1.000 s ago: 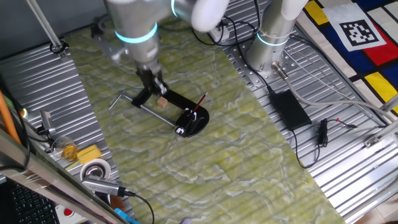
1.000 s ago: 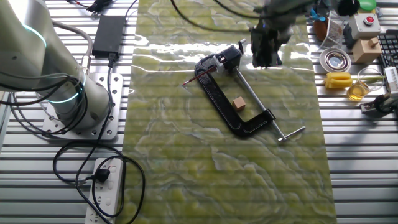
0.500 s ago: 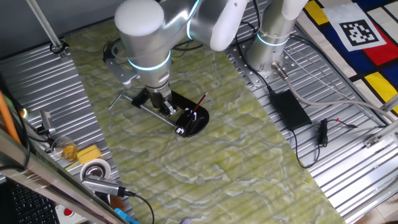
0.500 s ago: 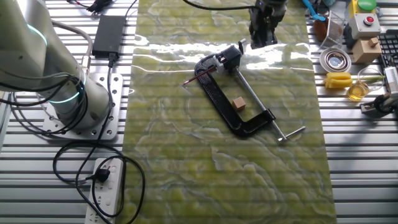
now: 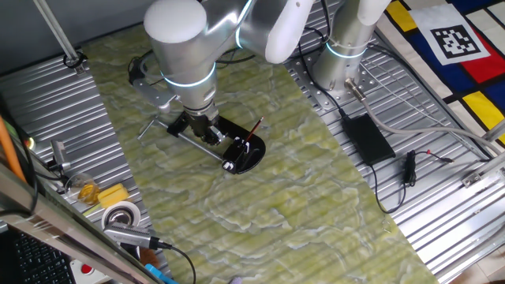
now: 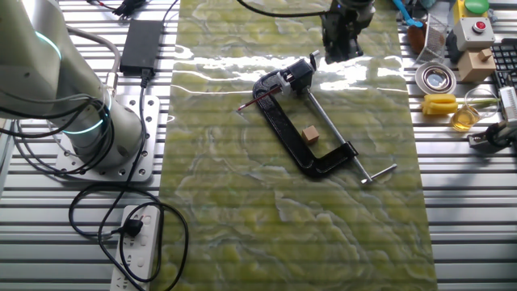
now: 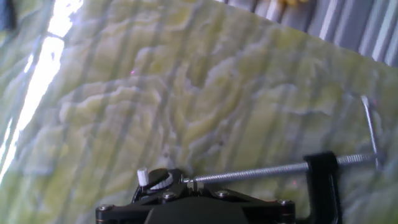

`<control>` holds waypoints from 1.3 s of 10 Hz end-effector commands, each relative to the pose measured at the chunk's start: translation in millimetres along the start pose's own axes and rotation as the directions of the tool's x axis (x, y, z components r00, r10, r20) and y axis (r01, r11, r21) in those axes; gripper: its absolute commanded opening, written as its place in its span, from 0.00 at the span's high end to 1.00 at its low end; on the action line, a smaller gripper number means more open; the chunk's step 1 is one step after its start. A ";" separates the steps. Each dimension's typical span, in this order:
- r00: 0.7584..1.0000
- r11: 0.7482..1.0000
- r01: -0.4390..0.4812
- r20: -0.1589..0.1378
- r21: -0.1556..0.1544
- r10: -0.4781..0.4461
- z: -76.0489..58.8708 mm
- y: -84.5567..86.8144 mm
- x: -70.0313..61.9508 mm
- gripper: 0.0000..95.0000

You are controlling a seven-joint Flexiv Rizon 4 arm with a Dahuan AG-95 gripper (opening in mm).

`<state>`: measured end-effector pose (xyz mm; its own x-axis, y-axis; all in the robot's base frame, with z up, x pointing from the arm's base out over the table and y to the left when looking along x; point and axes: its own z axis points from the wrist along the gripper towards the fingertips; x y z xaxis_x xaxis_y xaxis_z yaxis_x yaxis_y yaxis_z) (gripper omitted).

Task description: Sharpen the pencil with a pencil sharpener

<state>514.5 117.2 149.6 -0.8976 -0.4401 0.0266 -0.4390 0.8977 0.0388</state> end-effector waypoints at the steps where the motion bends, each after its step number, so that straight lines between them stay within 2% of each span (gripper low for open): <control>1: 0.978 0.978 0.207 0.014 -0.008 -0.207 -0.1 0.1 0.0 1.00; 3: 0.981 0.981 0.193 0.013 -0.014 -0.193 -0.1 0.1 0.0 1.00; 5: 0.984 0.984 0.176 -0.005 -0.023 -0.176 -6.8 12.5 -8.9 1.00; 7: 0.985 0.985 0.170 -0.009 -0.023 -0.170 -9.3 29.4 -16.8 1.00; 9: 0.985 0.985 0.174 -0.002 -0.019 -0.174 -0.5 46.7 -18.9 1.00; 10: 0.982 0.982 0.190 0.013 -0.012 -0.190 8.2 52.8 -18.7 1.00; 11: 0.978 0.978 0.209 0.019 -0.009 -0.209 13.5 55.8 -17.5 0.80; 13: 0.970 0.970 0.242 0.030 -0.001 -0.242 23.8 61.3 -13.8 0.80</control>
<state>498.3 178.6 129.4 -0.7937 -0.6082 -0.0132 -0.6082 0.7929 0.0390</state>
